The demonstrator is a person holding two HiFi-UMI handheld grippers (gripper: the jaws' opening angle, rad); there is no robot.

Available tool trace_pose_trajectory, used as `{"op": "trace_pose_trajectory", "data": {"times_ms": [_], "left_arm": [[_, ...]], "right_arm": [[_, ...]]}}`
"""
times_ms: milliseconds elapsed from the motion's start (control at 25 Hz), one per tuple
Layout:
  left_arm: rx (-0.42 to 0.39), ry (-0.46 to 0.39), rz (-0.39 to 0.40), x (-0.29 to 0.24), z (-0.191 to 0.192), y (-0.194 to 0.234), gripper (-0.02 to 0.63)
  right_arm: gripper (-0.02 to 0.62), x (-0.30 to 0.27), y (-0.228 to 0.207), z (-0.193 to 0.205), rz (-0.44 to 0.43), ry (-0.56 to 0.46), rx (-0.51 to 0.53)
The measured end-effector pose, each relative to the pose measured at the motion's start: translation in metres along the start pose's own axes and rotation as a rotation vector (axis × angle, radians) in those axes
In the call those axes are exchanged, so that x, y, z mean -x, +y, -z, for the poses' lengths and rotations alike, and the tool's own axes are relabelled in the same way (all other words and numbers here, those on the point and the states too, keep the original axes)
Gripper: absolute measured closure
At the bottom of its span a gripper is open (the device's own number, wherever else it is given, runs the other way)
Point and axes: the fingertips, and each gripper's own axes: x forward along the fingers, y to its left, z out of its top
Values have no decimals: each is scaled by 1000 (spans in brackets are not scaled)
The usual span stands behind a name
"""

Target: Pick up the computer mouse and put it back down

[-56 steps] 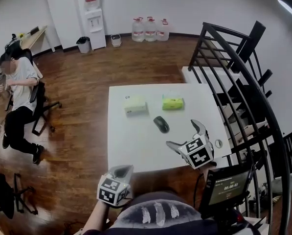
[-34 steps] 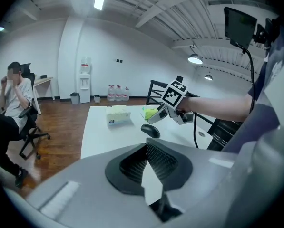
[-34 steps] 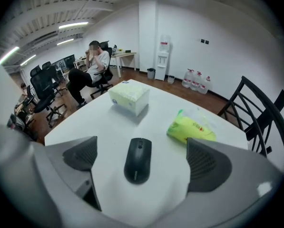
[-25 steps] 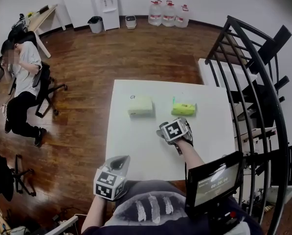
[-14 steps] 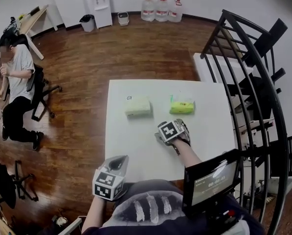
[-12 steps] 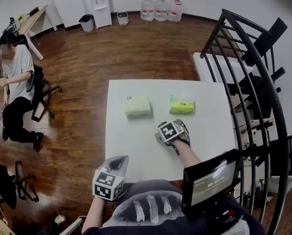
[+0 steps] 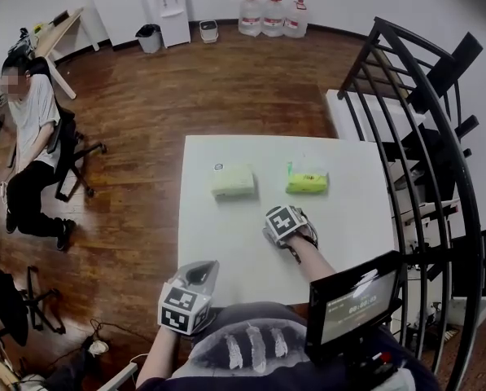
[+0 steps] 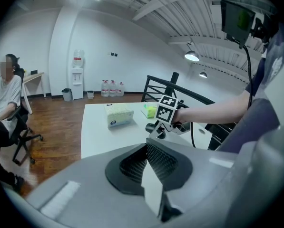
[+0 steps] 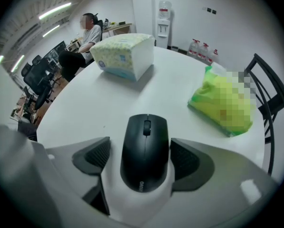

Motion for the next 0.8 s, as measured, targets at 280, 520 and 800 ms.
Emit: {"op": "trace_pose_trajectory", "data": {"times_ms": [280,520,800], "left_arm": [[-9,-12,-1,-1,-3,-2,591],[-9,-22,-7,3,-6,-6,591],[-9,-29,-9,2,-11,-14,591]], "right_arm": [[304,1,8,-2,-7,-7,32],[304,-1,11,6,-25,29,59],[305,34,14,-13,-49,-30,144]]}}
